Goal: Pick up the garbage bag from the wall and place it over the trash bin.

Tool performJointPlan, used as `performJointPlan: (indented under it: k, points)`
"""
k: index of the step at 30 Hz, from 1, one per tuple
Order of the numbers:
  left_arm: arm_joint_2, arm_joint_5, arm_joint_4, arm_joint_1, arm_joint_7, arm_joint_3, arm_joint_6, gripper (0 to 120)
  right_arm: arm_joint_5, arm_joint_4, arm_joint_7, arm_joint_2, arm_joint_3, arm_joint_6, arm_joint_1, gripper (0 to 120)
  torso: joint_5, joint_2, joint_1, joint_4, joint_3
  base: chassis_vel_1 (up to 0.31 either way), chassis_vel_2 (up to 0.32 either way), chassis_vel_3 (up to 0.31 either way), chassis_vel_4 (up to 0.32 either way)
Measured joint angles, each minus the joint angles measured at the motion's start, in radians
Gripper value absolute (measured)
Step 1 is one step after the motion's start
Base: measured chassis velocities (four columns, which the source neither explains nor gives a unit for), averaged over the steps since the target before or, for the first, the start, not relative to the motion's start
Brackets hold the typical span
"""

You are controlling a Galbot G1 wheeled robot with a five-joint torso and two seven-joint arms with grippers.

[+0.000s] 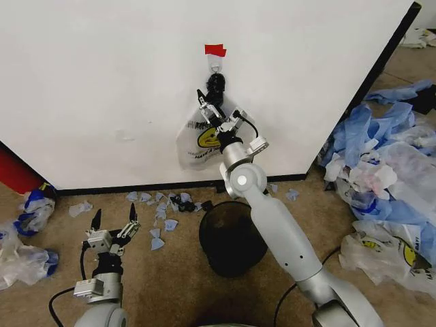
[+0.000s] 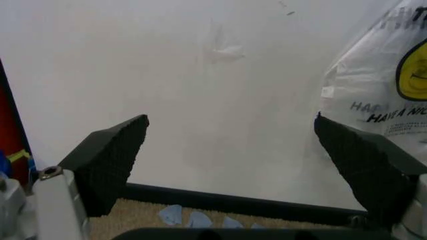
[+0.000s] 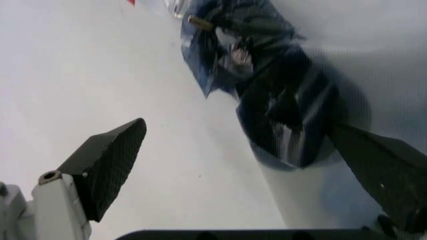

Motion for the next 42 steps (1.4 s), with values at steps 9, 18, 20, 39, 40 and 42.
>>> performJointPlan:
  k: [9,18,20,39,40,42]
  points:
    - [-0.006,0.005,0.004,0.0,0.0,0.003,-0.007,98,0.002,-0.008,-0.002,0.014,0.003,0.005,0.006,97,0.0,0.0,0.0,0.0001,0.0,0.0,0.0,0.0,0.0]
    - [-0.014,0.008,0.008,-0.003,-0.001,0.005,-0.012,98,-0.003,-0.016,-0.001,0.017,-0.001,0.006,0.003,71,0.0,0.0,0.0,0.0,0.0,0.0,0.0,0.0,0.0]
    - [-0.016,0.01,0.01,-0.002,-0.001,0.006,-0.016,98,-0.004,-0.022,-0.002,0.017,0.0,0.008,0.006,67,0.0,0.0,0.0,0.0,0.0,0.0,0.0,0.0,0.0]
    - [-0.02,0.016,0.02,-0.008,-0.004,0.012,-0.026,98,-0.012,-0.037,-0.002,0.014,0.015,0.013,-0.001,8,0.0,0.0,0.0,0.0,0.0,0.0,0.0,0.0,0.0]
    - [-0.021,0.016,0.02,-0.008,-0.004,0.013,-0.026,98,-0.013,-0.038,-0.002,0.014,0.015,0.013,-0.001,7,0.0,0.0,0.0,0.0,0.0,0.0,0.0,0.0,0.0]
    - [-0.023,0.017,0.02,-0.008,-0.004,0.014,-0.028,98,-0.013,-0.039,-0.002,0.014,0.016,0.013,-0.001,4,0.0,0.0,0.0,0.0,0.0,0.0,0.0,0.0,0.0]
